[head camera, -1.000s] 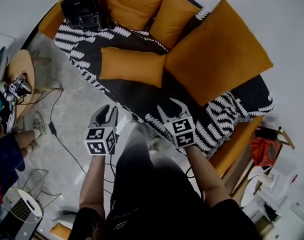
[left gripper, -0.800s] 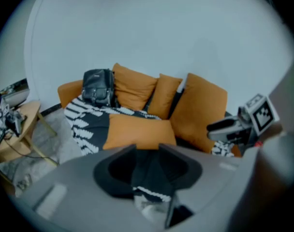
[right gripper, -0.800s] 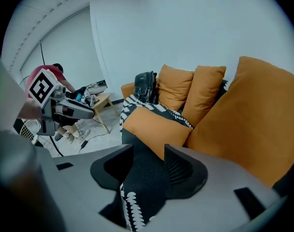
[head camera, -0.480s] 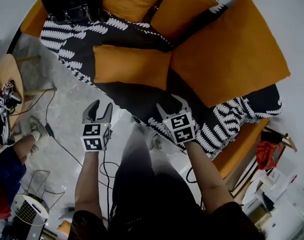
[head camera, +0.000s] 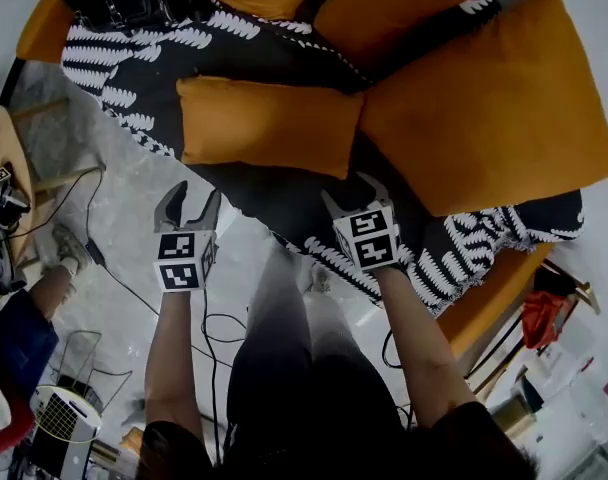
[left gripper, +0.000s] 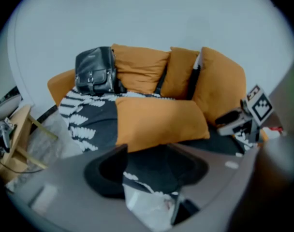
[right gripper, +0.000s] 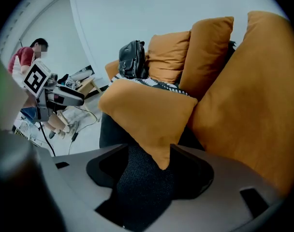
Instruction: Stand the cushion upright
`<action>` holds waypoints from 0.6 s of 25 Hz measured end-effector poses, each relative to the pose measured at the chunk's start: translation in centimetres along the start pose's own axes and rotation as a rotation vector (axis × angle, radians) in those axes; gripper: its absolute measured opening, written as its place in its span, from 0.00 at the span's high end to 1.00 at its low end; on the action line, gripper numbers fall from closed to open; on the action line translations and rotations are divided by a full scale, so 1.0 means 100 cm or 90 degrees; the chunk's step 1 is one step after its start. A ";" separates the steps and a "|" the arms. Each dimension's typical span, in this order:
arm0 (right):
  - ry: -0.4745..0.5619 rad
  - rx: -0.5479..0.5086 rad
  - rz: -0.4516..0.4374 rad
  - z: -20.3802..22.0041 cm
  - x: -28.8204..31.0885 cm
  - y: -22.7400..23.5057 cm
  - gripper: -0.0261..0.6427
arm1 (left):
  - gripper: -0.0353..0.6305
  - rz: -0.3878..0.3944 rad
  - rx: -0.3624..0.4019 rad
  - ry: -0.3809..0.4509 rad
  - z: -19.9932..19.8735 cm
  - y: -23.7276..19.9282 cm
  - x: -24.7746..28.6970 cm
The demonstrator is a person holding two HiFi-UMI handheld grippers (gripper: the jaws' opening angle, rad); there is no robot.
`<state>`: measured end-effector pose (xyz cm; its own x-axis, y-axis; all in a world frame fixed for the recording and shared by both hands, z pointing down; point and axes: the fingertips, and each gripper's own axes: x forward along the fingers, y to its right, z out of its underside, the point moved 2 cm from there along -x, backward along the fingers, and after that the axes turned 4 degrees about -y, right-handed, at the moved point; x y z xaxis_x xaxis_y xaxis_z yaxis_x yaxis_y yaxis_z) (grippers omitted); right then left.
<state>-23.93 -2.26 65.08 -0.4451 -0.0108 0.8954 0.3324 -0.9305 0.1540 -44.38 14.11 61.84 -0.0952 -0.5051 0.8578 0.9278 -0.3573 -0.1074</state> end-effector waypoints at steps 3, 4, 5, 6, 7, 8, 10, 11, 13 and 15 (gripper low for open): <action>-0.012 0.005 -0.001 0.004 0.015 0.006 0.58 | 0.57 -0.002 -0.005 0.006 -0.005 -0.006 0.011; -0.015 0.005 -0.001 0.005 0.020 0.007 0.57 | 0.57 -0.003 -0.008 0.010 -0.007 -0.008 0.015; -0.018 0.005 -0.001 0.006 0.024 0.008 0.57 | 0.56 -0.003 -0.012 0.014 -0.009 -0.010 0.018; -0.021 0.006 -0.001 0.007 0.027 0.010 0.56 | 0.56 -0.002 -0.017 0.018 -0.012 -0.011 0.020; -0.023 0.006 0.000 0.007 0.030 0.011 0.56 | 0.55 0.001 -0.024 0.022 -0.014 -0.012 0.023; -0.025 0.007 0.000 0.008 0.033 0.013 0.55 | 0.54 0.004 -0.030 0.026 -0.017 -0.013 0.025; -0.031 0.010 0.001 0.008 0.041 0.015 0.53 | 0.53 0.009 -0.037 0.033 -0.022 -0.015 0.030; -0.034 0.010 0.001 0.009 0.045 0.015 0.52 | 0.51 0.009 -0.038 0.037 -0.024 -0.016 0.032; -0.039 0.011 0.001 0.009 0.051 0.016 0.50 | 0.50 0.009 -0.042 0.046 -0.029 -0.017 0.035; -0.040 0.012 0.002 0.008 0.056 0.017 0.50 | 0.49 0.009 -0.047 0.053 -0.033 -0.019 0.041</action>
<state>-25.23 -3.61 70.68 -0.3911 0.0100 0.9203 0.3501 -0.9232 0.1588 -47.68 10.10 63.92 -0.1143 -0.5726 0.8118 0.9003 -0.4052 -0.1590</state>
